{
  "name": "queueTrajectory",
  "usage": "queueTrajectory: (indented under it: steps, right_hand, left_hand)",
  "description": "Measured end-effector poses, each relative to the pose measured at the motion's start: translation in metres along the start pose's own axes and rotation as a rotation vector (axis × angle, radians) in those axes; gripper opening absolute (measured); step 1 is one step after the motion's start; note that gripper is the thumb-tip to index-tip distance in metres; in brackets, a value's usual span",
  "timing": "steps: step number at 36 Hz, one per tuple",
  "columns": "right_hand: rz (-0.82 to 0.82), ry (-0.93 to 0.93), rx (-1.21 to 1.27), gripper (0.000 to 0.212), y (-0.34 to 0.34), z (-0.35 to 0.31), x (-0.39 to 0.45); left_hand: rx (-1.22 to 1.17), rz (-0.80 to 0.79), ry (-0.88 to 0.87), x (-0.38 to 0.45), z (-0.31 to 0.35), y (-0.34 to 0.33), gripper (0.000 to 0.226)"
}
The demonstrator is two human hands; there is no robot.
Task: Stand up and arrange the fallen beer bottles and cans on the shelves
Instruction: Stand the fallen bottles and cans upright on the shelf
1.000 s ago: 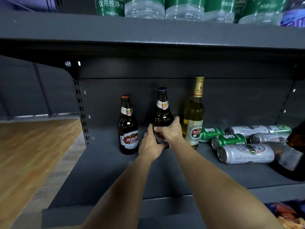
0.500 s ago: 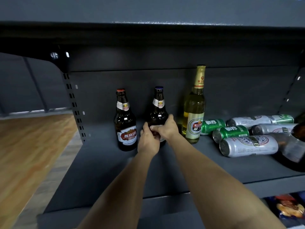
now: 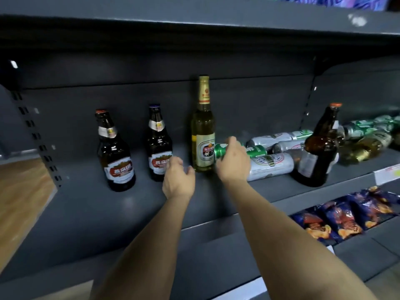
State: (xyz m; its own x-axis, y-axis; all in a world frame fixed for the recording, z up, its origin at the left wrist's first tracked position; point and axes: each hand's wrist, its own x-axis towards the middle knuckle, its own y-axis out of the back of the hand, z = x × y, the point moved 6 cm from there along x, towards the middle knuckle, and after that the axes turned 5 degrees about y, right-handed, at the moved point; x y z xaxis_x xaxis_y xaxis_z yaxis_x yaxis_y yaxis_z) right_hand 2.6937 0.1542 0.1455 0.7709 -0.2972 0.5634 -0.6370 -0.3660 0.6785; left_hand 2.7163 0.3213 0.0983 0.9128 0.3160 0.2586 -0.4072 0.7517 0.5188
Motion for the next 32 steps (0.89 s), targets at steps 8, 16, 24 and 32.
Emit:
queueTrajectory:
  steps: [8,16,24,32]
  right_hand:
    - [-0.39,0.155,-0.528,0.071,0.007,0.095,0.02]
    - [-0.529,0.401,-0.529,0.065,0.001,0.119,0.02]
    - [-0.443,0.503,-0.364,0.058,0.012,0.102,0.025]
    - [-0.424,0.337,0.137,0.038,0.036,0.059,0.025]
  left_hand:
    - [0.002,-0.295,-0.032,-0.027,0.057,-0.105,0.04]
    - [0.053,-0.372,0.09,-0.053,0.068,-0.149,0.055]
    - [-0.147,-0.132,0.083,-0.059,0.078,-0.123,0.055]
    - [-0.437,0.052,0.151,-0.053,0.092,-0.07,0.073]
